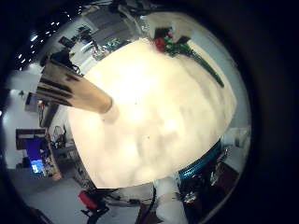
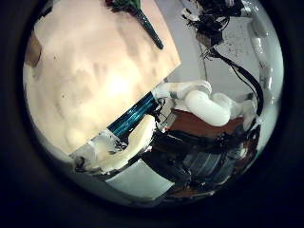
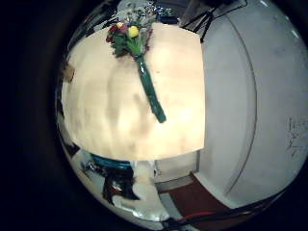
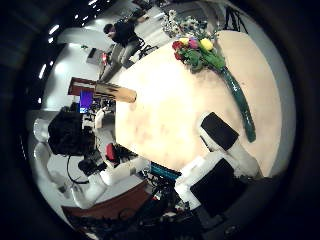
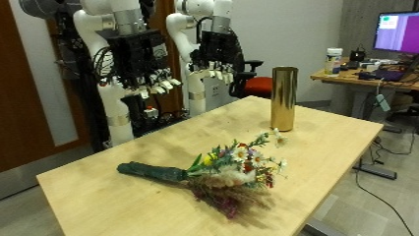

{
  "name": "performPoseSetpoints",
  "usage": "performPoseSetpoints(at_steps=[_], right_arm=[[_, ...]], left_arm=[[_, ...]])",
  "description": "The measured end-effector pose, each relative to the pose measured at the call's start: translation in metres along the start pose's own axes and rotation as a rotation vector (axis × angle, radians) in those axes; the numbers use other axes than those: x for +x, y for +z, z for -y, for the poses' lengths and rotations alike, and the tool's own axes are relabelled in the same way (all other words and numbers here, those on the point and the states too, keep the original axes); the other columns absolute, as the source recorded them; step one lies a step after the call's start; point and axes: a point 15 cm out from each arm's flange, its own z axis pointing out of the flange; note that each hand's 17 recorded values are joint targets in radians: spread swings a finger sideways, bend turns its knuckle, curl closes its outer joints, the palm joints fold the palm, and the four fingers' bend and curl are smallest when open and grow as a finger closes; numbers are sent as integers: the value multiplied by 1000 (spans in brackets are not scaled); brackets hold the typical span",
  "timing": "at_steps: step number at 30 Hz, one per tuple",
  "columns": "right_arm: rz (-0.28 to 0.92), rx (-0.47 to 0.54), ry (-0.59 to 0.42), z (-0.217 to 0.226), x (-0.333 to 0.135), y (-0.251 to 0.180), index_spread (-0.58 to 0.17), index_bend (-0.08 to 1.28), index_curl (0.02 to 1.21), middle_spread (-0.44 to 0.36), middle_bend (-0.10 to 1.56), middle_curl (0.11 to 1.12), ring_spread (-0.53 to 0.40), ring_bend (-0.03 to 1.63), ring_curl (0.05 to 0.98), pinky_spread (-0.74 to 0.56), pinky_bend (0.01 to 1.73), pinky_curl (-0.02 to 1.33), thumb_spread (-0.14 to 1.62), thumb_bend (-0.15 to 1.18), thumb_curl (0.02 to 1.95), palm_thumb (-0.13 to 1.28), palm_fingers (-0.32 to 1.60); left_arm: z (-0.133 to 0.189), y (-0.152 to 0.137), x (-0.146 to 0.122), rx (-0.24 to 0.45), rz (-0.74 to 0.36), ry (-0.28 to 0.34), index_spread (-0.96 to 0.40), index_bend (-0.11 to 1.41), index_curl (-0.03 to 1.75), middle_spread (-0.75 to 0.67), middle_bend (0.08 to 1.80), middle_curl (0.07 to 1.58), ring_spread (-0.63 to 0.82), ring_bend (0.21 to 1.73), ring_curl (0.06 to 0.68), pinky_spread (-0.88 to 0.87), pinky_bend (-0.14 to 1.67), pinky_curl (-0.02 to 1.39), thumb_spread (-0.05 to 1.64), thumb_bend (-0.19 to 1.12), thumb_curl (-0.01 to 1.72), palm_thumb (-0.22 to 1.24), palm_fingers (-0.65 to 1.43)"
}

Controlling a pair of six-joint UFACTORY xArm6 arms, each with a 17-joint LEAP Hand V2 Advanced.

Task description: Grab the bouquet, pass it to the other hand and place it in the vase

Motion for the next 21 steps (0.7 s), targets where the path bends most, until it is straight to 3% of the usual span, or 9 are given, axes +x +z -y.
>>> performPoseSetpoints(at_steps=[15,21], right_arm=[[14,-28,74,13,18,14,-256,168,308,157,190,291,231,391,229,386,256,313,1190,-16,371,782,188],[33,-46,153,21,25,16,-216,158,296,180,204,305,241,410,232,392,254,311,1178,-16,373,782,226]], left_arm=[[9,13,-6,-16,1,22,33,164,302,158,193,311,422,500,220,359,280,324,947,-29,318,385,114],[8,10,-13,-14,-6,-15,39,164,302,165,191,314,419,502,215,358,280,322,949,-29,321,379,114]])
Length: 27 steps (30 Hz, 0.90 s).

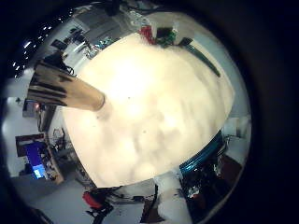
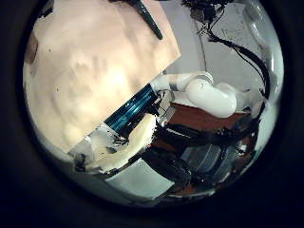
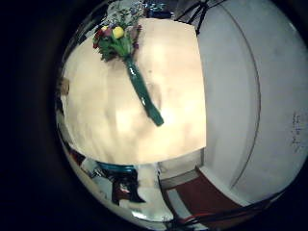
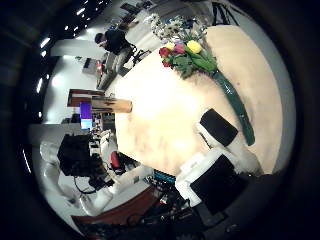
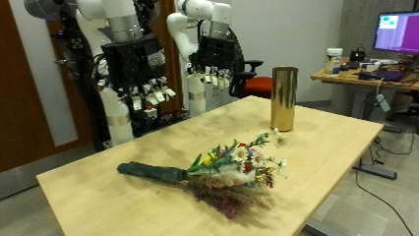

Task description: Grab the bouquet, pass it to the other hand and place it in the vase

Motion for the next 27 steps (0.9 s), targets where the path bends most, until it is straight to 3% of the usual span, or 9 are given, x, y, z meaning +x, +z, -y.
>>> performPoseSetpoints(at_steps=[6,14,27], right_arm=[[18,-58,53,17,14,23,-155,165,286,202,216,319,241,450,237,395,272,313,1167,-19,375,766,268],[27,-158,119,28,43,67,-130,153,284,208,214,330,240,459,231,394,285,312,1150,-20,370,712,256],[23,-181,186,46,77,121,-92,158,274,220,219,340,238,478,230,388,314,312,1152,-19,355,675,213]], left_arm=[[6,7,-8,-15,-15,-26,45,171,307,179,193,314,424,497,210,358,274,318,949,-29,323,379,123],[12,16,-18,-65,-35,-49,58,172,314,192,187,313,431,491,207,358,267,316,947,-29,321,384,139],[29,24,-19,-118,-49,-41,61,171,324,211,189,308,450,480,200,364,255,315,957,-28,318,392,150]])
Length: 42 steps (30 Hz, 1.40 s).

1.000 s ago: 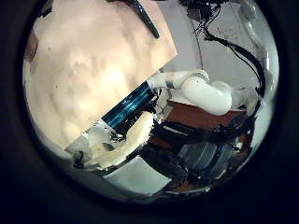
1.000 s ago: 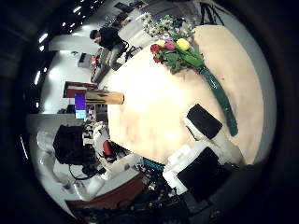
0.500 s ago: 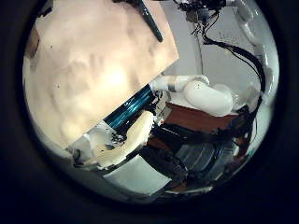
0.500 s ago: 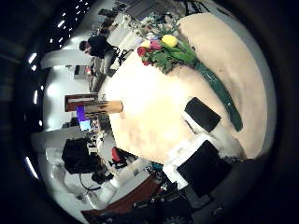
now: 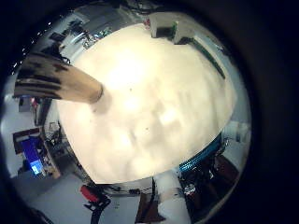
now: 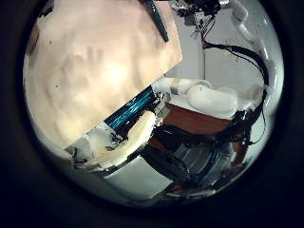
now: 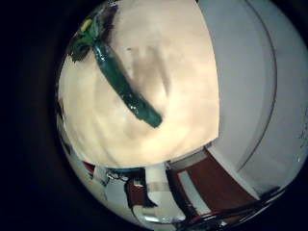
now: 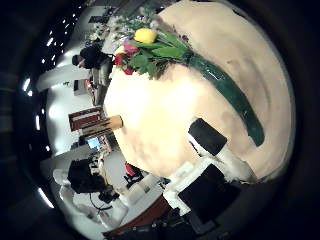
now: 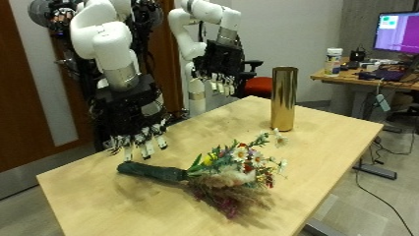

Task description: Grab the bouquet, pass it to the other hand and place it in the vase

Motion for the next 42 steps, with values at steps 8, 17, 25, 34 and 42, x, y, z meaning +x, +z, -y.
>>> performPoseSetpoints(at_steps=[8,17,25,34,42], right_arm=[[3,-48,33,-9,10,22,-90,156,276,219,214,342,250,487,229,381,321,308,1152,-19,353,675,202],[-1,-58,50,-15,17,52,-79,157,276,226,216,344,252,491,229,380,321,306,1152,-19,352,675,197],[0,-125,79,-14,30,89,-78,158,278,229,217,346,252,493,230,380,321,306,1146,-18,358,688,196],[-2,-124,85,-5,34,101,-78,157,276,229,218,346,252,495,230,380,323,307,1143,-19,360,689,194],[-1,-142,95,-2,37,110,-78,156,275,228,221,347,250,498,230,380,321,305,1137,-19,362,698,199]], left_arm=[[6,4,-8,-9,-37,-31,61,174,327,213,189,308,461,474,196,365,243,313,958,-28,316,393,150],[8,8,-9,-22,-51,-28,68,175,331,220,185,304,474,456,195,388,236,312,965,-29,314,396,142],[6,6,-7,-22,-50,-24,74,175,334,234,185,300,481,447,197,390,234,313,974,-27,316,396,140],[7,4,-5,-22,-48,-23,74,175,334,235,185,298,481,445,199,391,231,315,975,-27,317,396,140],[8,7,-4,-34,-49,-23,74,174,334,237,186,296,482,442,201,391,229,317,975,-27,317,396,141]])
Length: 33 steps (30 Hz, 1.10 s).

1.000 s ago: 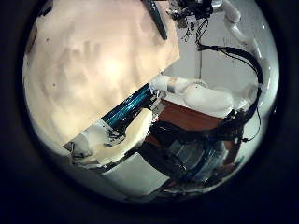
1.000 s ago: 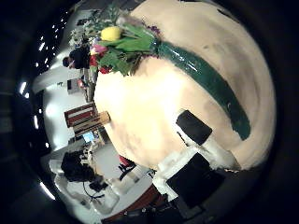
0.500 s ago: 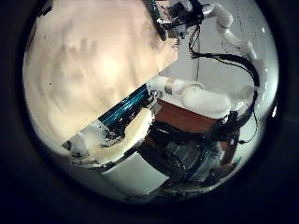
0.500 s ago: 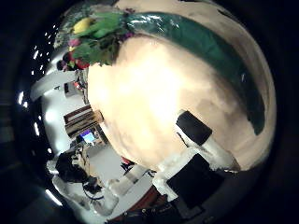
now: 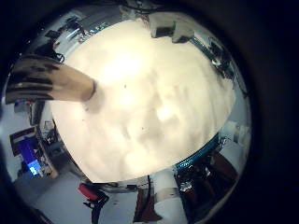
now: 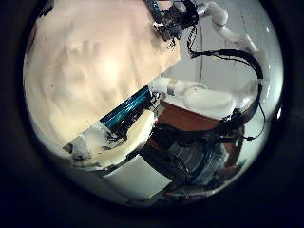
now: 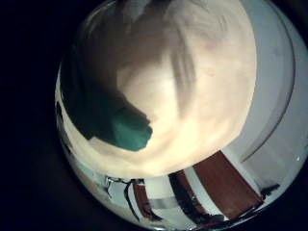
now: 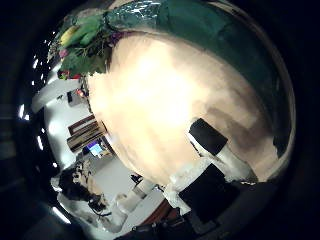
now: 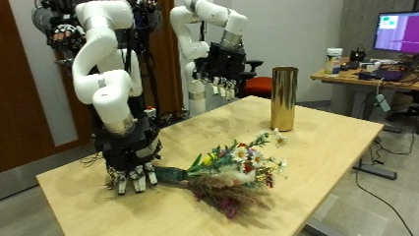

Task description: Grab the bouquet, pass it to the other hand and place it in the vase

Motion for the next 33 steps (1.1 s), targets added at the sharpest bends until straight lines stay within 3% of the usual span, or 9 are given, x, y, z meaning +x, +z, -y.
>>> performPoseSetpoints(at_steps=[33], right_arm=[[-5,-9,-14,26,-8,4,-61,165,287,208,324,363,208,582,225,367,293,292,1101,-19,385,779,301]], left_arm=[[-1,2,-2,-7,-3,-10,83,175,332,237,186,294,482,437,205,399,214,322,986,-27,315,404,143]])
